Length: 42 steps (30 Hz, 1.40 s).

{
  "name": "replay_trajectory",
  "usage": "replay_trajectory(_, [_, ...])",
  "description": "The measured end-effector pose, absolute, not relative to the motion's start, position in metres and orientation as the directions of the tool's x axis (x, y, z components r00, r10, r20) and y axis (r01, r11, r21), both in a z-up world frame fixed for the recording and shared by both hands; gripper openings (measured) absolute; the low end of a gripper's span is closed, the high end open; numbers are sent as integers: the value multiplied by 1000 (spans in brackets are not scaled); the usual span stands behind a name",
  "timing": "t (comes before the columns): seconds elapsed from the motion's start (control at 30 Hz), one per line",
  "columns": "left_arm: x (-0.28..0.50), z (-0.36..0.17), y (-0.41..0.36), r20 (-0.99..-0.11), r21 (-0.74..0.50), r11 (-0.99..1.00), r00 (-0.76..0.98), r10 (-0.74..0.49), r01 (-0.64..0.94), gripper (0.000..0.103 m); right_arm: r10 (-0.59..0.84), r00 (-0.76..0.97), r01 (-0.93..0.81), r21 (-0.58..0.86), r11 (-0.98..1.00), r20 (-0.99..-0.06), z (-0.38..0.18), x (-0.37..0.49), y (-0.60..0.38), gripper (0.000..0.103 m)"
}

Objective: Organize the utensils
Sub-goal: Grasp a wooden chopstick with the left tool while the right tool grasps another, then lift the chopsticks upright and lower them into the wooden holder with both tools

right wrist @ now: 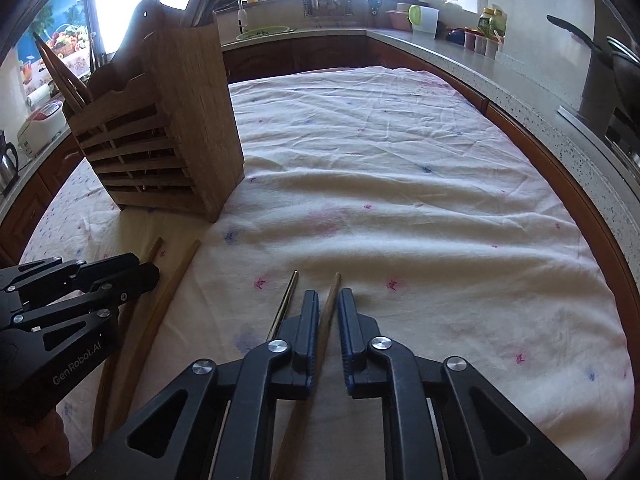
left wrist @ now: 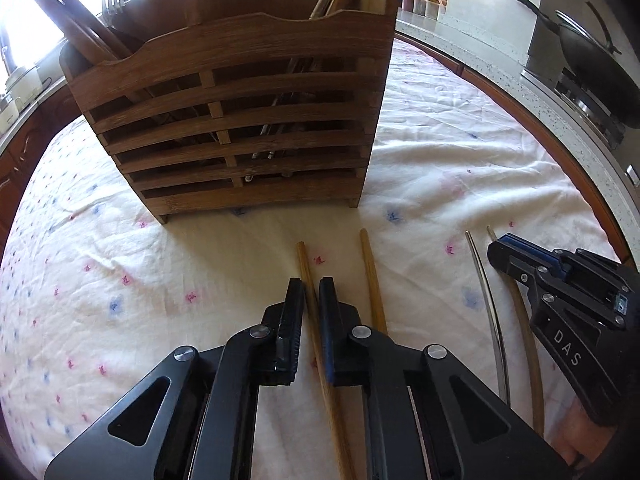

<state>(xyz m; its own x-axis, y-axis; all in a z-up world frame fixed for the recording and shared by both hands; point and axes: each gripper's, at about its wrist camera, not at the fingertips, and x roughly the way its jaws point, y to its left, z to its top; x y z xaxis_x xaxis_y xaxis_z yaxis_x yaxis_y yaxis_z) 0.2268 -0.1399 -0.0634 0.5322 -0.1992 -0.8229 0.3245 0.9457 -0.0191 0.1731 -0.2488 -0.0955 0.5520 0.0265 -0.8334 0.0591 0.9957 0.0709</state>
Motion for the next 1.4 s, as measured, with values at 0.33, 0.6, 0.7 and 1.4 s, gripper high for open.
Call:
replay_trajectory(0.33, [212, -38, -93, -781, -194, 941, 536, -320, 278, 5, 158, 611, 69, 251, 966, -776, -64, 150, -263, 5])
replay_trajectory(0.6, [182, 10, -55, -693, -289, 918, 602, -396, 272, 5, 209, 684, 16, 302, 953, -699, -17, 133, -258, 5])
replay_trajectory(0.7, [170, 31, -43, -654, -309, 910, 633, -415, 277, 5, 221, 717, -8, 309, 951, -662, 5, 126, -255, 5])
replay_trajectory(1.4, [133, 114, 0, -472, -317, 904, 778, -414, 288, 5, 260, 847, -117, 314, 942, -464, 97, 111, -243, 5])
